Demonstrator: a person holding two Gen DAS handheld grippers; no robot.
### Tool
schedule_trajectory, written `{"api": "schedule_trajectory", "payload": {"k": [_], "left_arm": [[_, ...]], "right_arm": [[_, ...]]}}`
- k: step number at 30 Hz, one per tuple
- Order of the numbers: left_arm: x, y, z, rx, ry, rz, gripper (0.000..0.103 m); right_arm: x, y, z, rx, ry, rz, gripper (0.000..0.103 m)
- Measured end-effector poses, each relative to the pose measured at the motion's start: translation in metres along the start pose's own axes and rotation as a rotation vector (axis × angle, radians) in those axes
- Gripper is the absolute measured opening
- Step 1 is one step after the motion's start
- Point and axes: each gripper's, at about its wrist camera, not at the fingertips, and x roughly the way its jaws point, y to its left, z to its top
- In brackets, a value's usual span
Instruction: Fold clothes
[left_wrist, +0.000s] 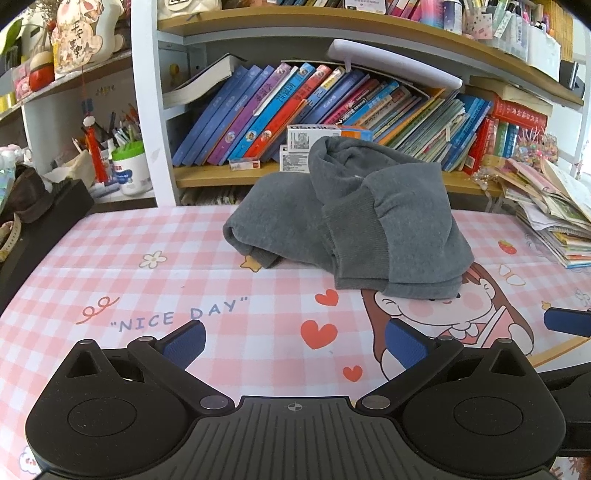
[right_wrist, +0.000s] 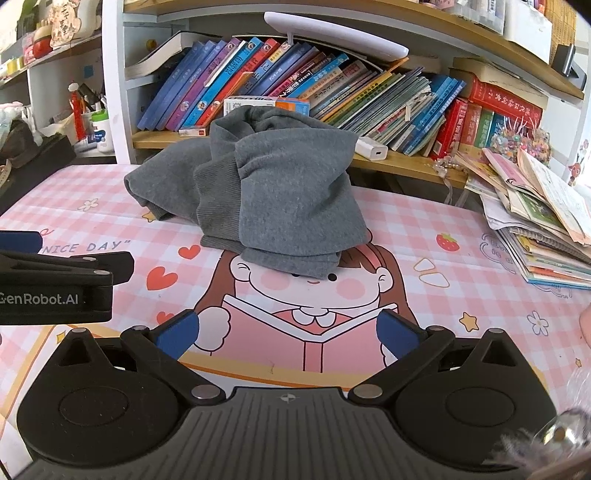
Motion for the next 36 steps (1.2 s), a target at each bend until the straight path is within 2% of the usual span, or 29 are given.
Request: {"api": "schedule_trajectory", "payload": {"k": [21, 36], "left_arm": [[0.0039, -0.0018, -0.0013, 0.017, 0.026, -0.042, 0.103], [0.0027, -0.0039, -0.0001, 0.034, 0.01, -0.076, 0.103]], "right_arm": [[0.0002, 0.0001, 0.0011, 0.003, 0.013, 0.02, 0.103], [0.0026, -0.002, 0.0022, 0.009, 0.017, 0.039, 0.101]]}}
